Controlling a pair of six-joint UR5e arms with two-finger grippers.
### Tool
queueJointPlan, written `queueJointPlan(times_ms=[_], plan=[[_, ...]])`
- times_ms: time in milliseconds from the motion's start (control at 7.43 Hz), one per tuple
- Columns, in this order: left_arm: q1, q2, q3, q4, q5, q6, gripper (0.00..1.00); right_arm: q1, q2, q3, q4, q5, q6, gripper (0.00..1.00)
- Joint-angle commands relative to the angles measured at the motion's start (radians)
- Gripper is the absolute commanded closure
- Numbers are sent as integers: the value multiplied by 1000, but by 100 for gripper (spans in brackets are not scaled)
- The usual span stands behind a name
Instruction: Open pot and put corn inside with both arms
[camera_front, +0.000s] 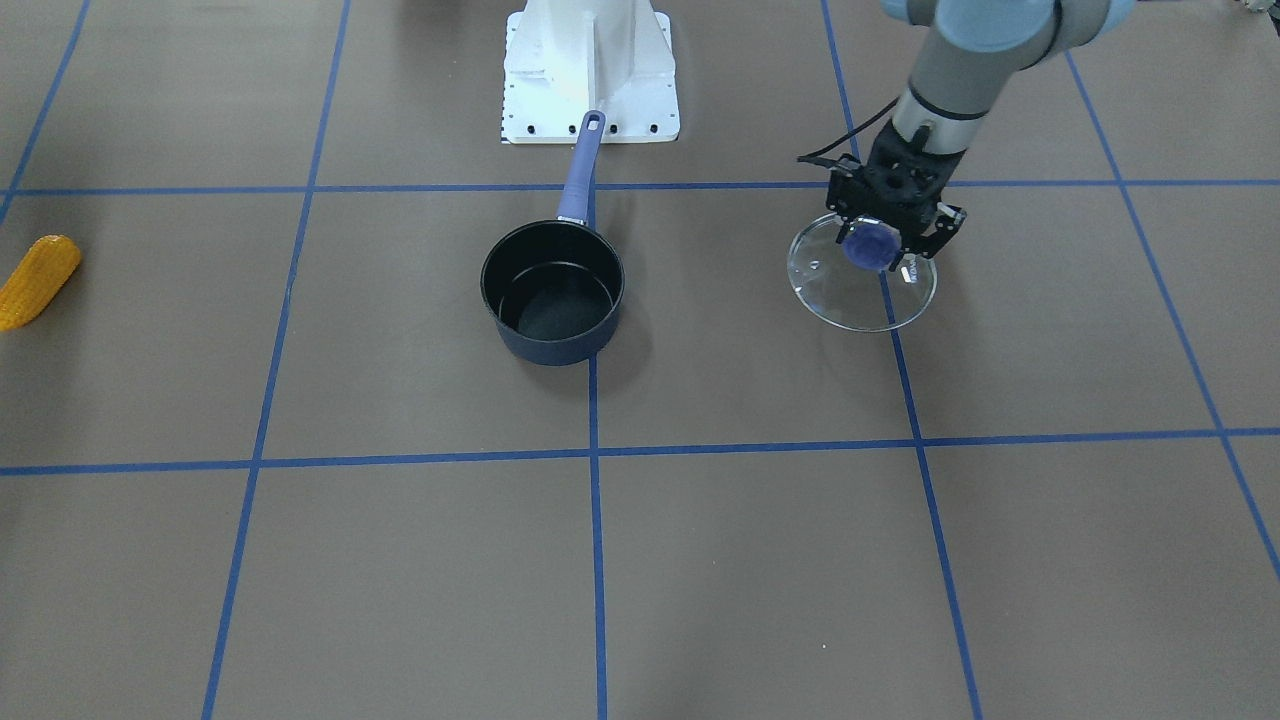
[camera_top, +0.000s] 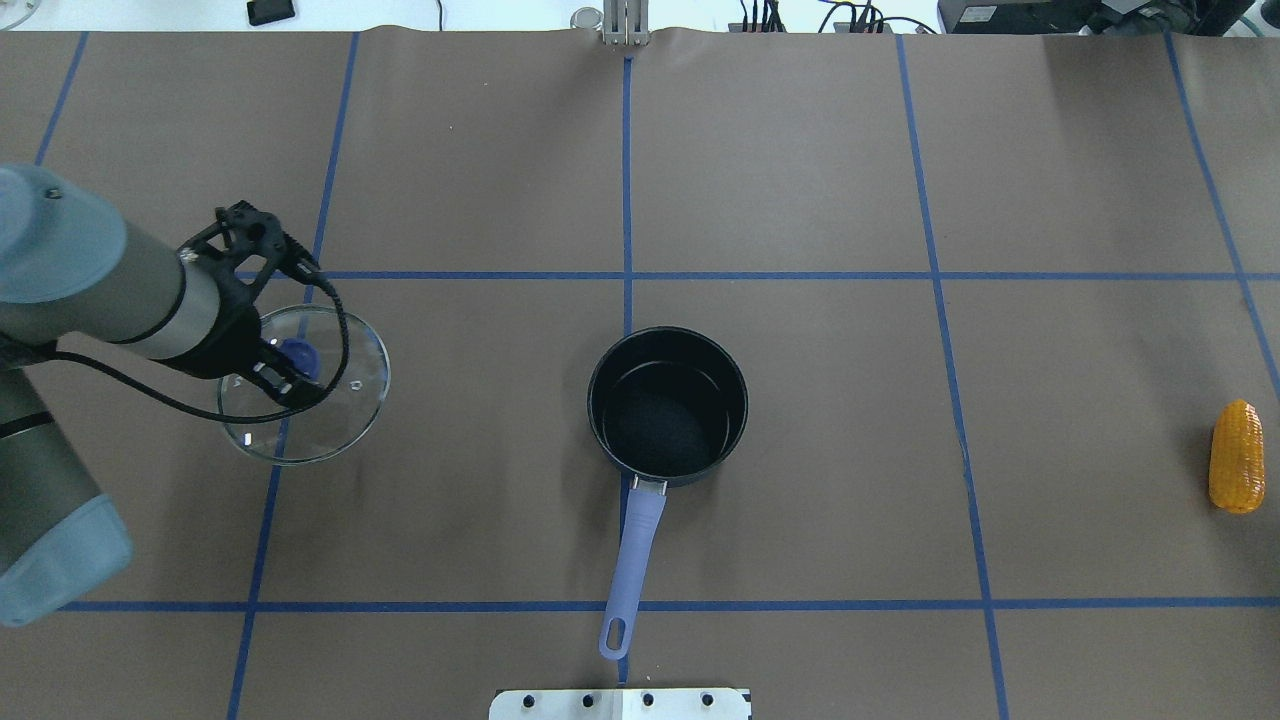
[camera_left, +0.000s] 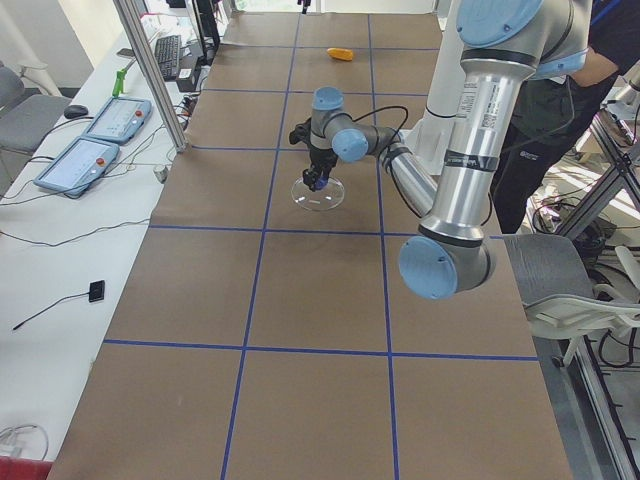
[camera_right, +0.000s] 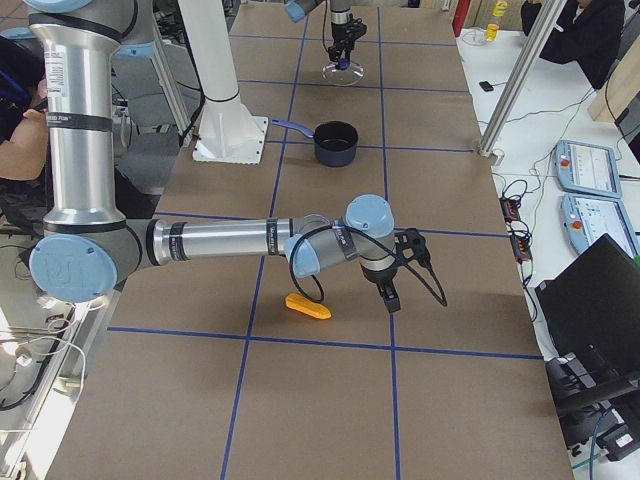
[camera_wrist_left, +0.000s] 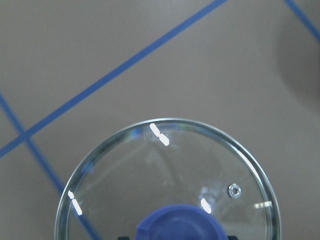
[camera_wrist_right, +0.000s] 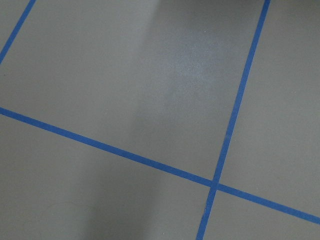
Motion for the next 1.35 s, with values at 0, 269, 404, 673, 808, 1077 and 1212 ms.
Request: queueJointPlan(times_ms=[0, 269, 404, 673, 808, 1077, 1212], plan=[[-29, 239, 23, -234, -32, 95, 93, 0, 2, -2, 0, -1, 0, 0], [-29, 340, 180, -541, -42, 137, 93, -2, 2, -2, 0, -1, 0, 0], [-29, 369, 265, -686, -97, 137, 93, -2, 2, -2, 0, -1, 0, 0], [-58, 387, 269, -709, -162, 137, 72, -2, 6, -3, -1, -1, 0, 0], [-73, 376, 267, -706, -168, 135, 2, -2, 8, -3, 0, -1, 0, 0], [-128, 371, 267, -704, -168, 128, 1, -2, 8, -2, 0, 1, 0, 0], [-183, 368, 266, -678, -173, 125, 1, -2, 8, -2, -1, 1, 2, 0]])
